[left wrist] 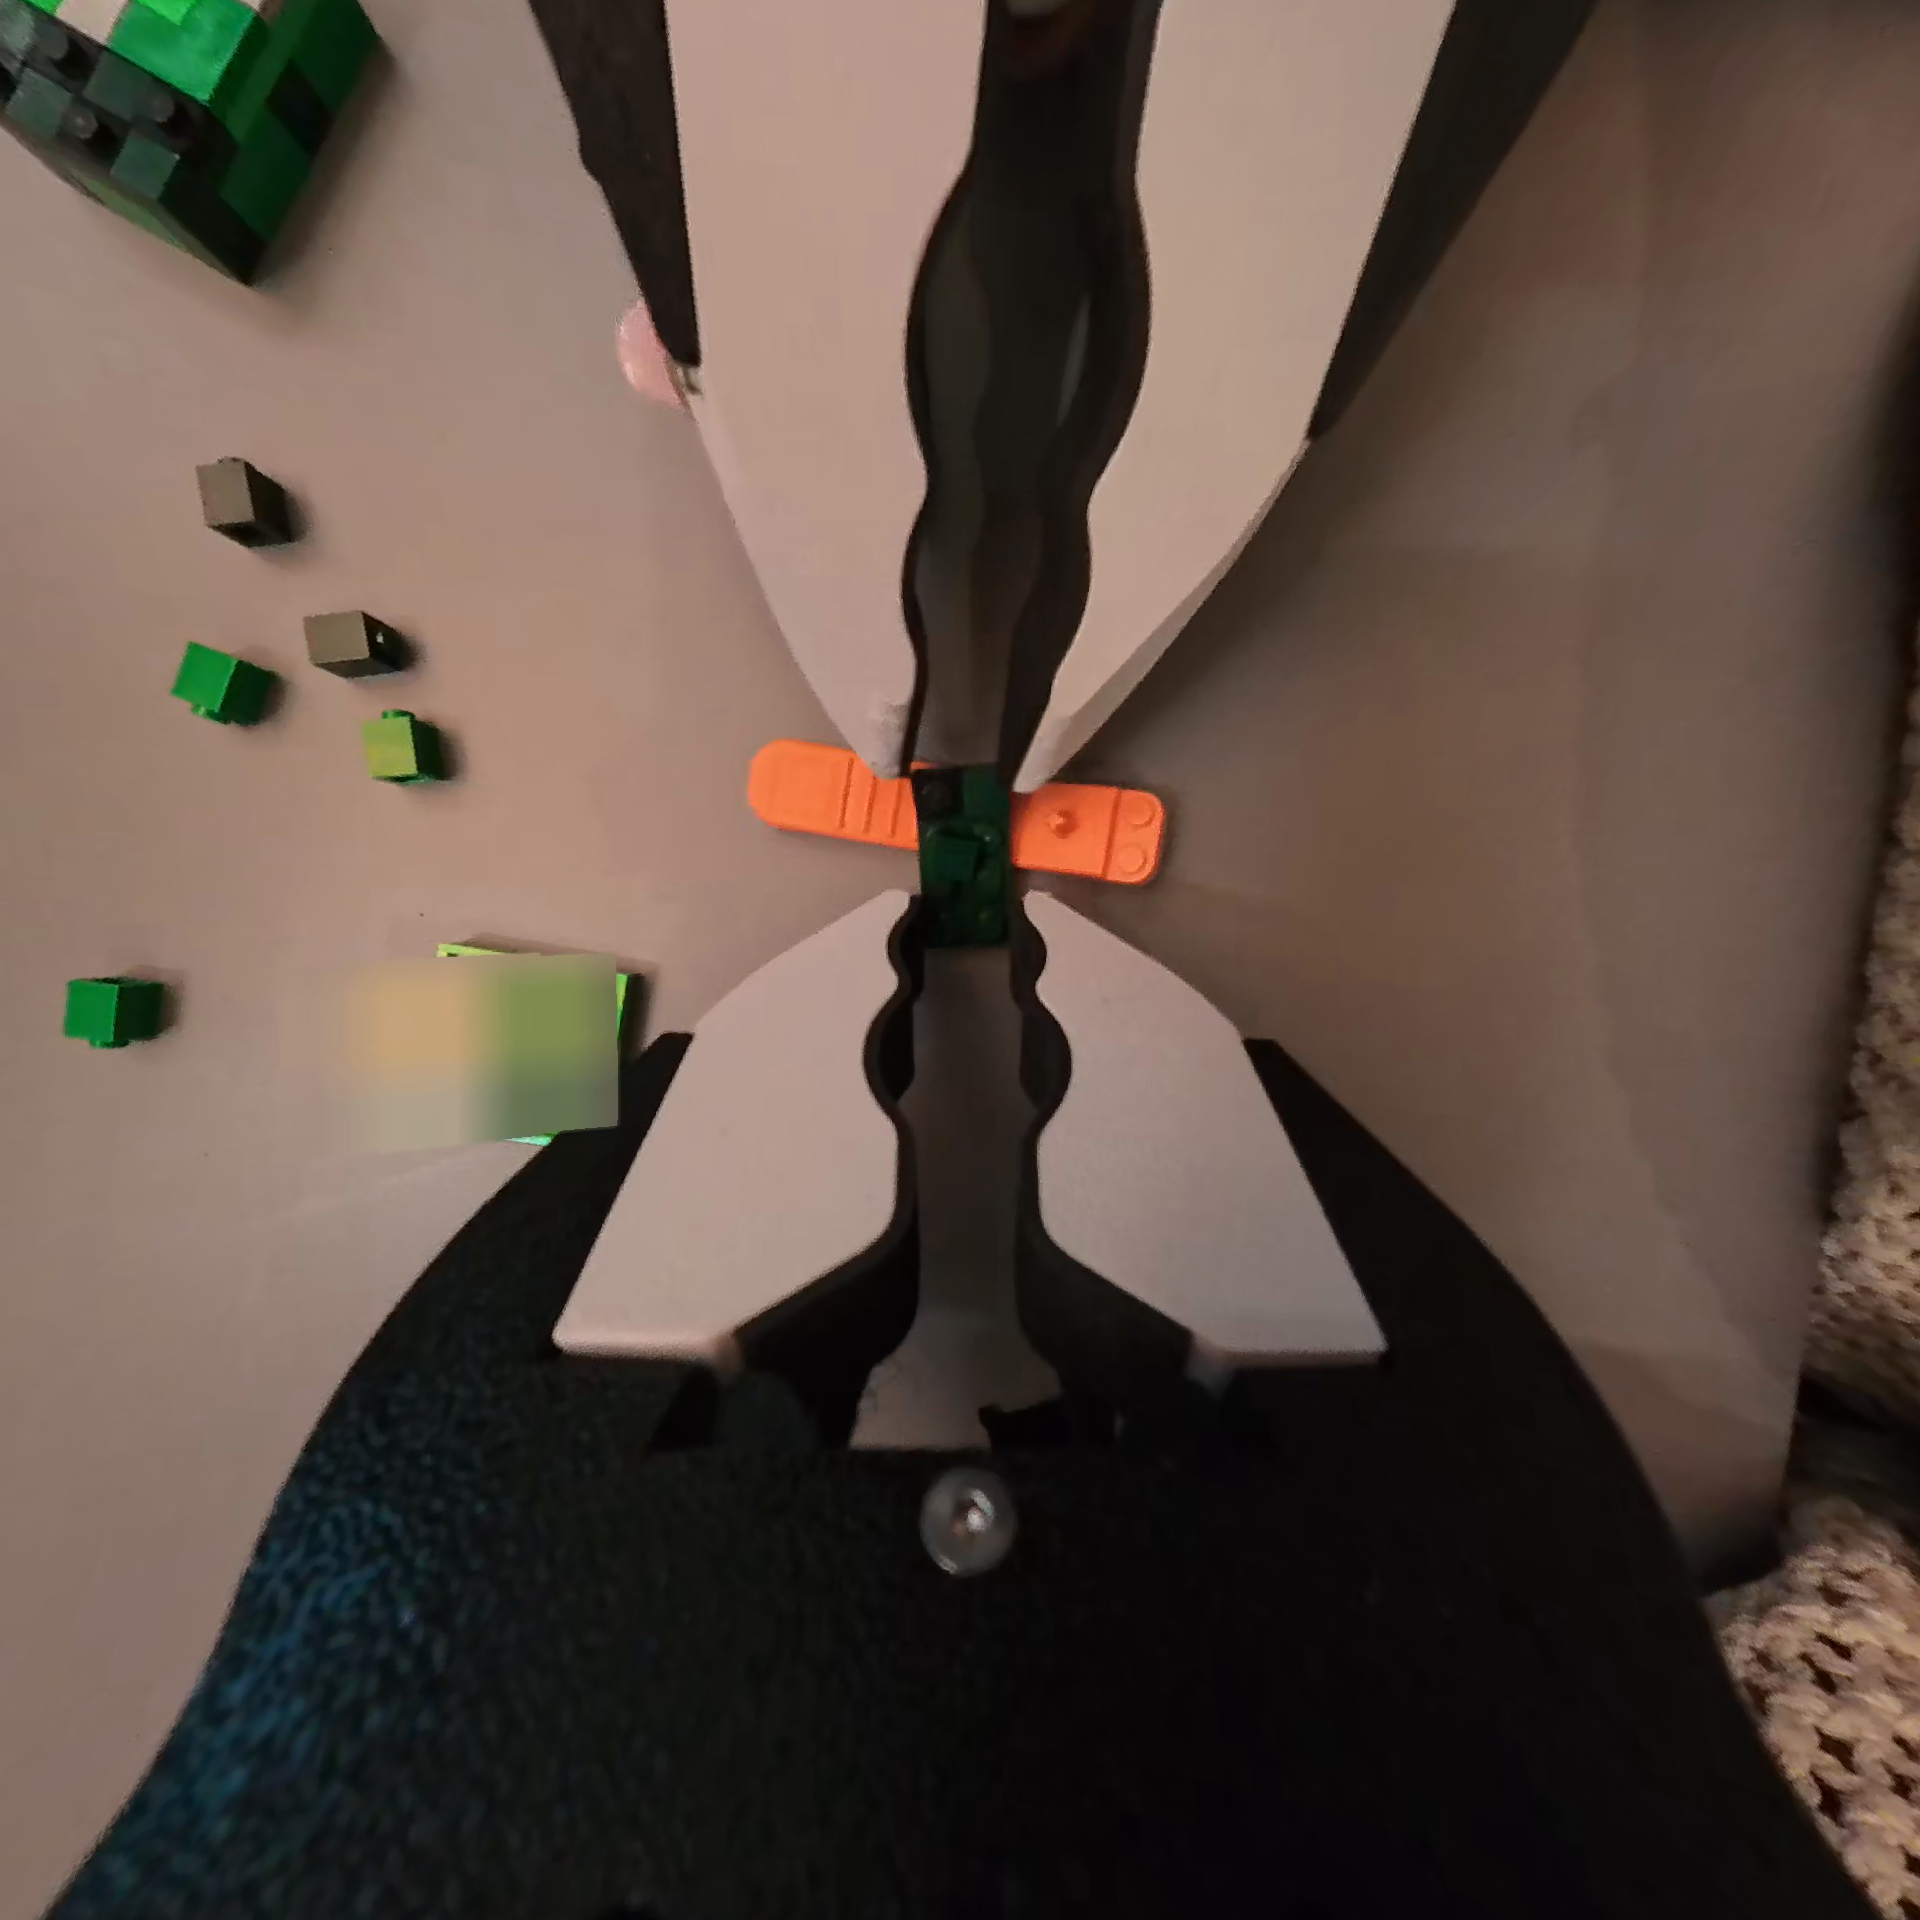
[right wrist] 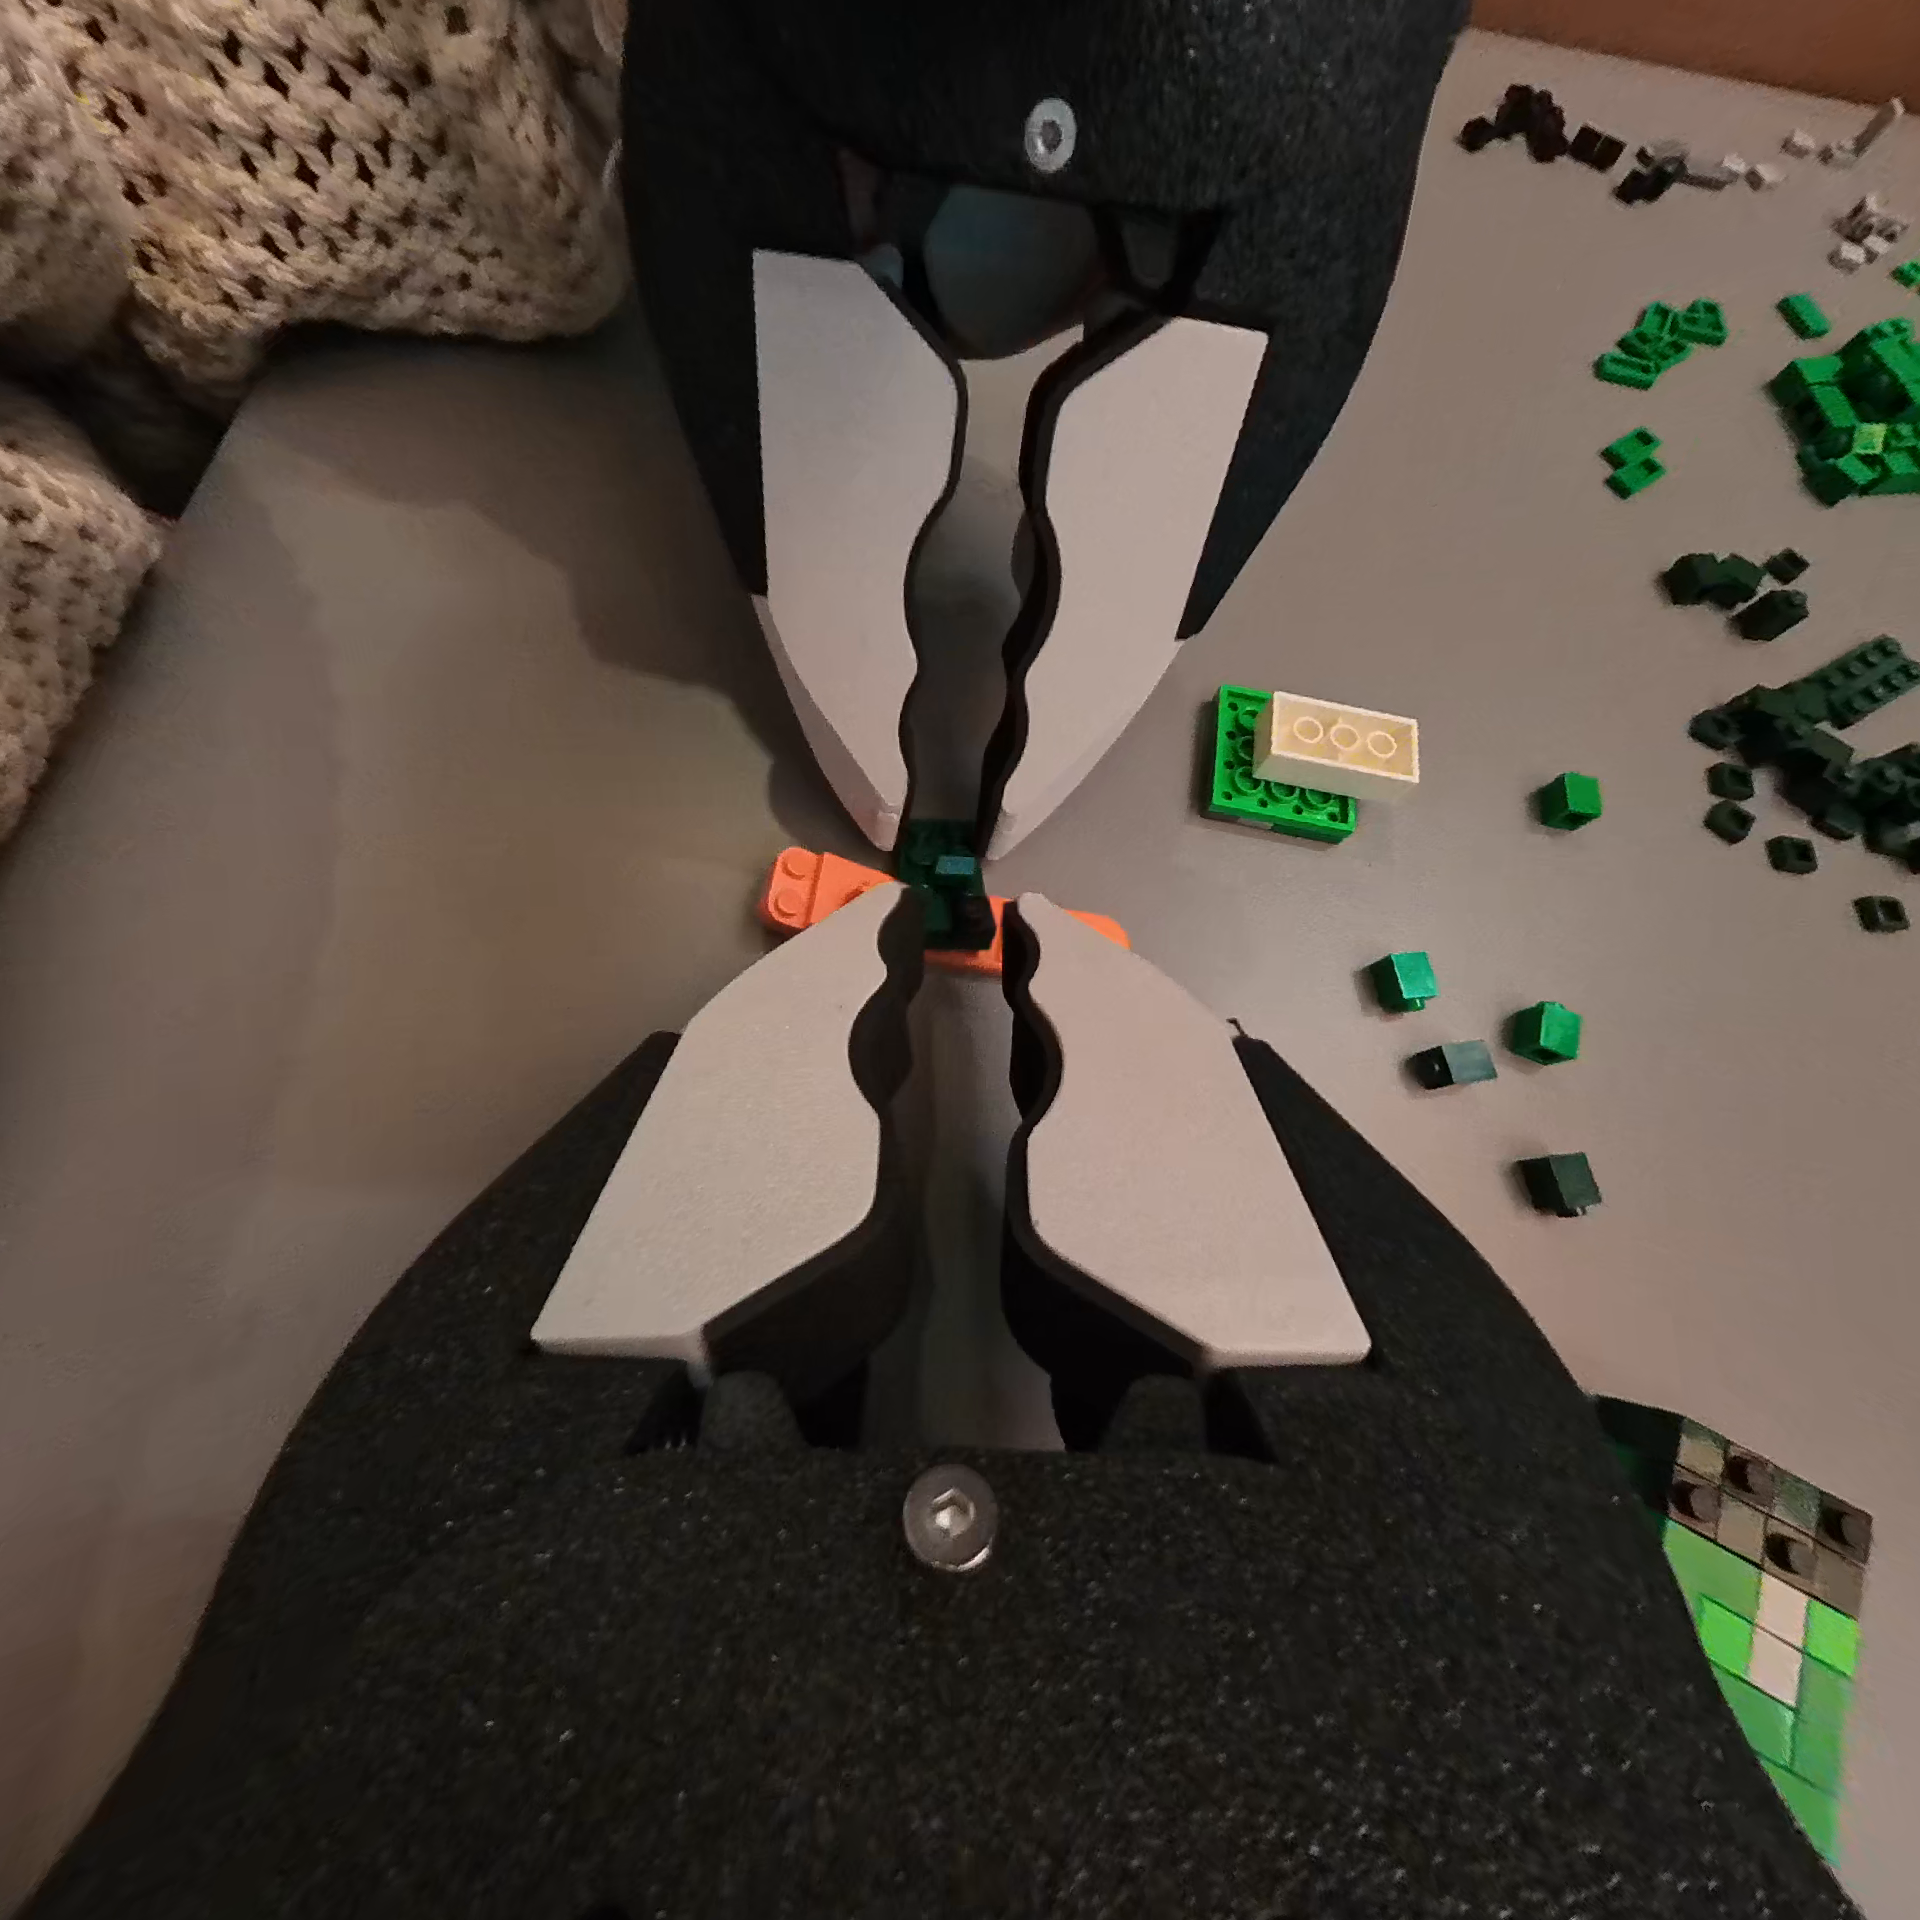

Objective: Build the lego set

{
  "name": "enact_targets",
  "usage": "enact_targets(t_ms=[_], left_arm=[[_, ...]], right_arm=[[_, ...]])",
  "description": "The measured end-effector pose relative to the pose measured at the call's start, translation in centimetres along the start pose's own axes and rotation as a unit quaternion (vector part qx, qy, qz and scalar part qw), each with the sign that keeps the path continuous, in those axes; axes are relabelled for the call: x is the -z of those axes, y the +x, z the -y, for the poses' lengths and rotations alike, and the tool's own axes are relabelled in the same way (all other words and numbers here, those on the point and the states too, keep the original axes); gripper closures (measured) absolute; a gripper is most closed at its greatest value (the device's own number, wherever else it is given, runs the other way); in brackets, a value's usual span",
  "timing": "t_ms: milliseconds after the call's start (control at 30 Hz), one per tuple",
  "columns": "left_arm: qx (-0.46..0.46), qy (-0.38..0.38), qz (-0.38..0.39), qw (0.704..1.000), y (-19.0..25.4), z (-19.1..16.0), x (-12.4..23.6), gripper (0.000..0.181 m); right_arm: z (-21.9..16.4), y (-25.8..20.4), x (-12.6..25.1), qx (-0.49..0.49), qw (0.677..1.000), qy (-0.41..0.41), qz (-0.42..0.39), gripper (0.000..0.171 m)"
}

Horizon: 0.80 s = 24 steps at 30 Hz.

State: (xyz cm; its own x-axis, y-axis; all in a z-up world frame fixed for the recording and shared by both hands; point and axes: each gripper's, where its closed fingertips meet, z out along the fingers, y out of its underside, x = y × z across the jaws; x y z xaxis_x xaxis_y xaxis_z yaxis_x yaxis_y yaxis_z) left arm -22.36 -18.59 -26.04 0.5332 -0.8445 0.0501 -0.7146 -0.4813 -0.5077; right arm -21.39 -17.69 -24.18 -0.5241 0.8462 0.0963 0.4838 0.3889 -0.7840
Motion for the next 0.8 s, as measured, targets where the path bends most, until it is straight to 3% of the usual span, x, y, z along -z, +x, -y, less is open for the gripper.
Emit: enact_targets(t_ms=[800], left_arm=[[-0.032, -0.026, 0.008, 0.999, 0.28, 0.70, 0.99, 0.166]], right_arm=[[-0.14, -0.26, -0.12, -0.009, 1.000, 0.017, 0.008, 0.147]])
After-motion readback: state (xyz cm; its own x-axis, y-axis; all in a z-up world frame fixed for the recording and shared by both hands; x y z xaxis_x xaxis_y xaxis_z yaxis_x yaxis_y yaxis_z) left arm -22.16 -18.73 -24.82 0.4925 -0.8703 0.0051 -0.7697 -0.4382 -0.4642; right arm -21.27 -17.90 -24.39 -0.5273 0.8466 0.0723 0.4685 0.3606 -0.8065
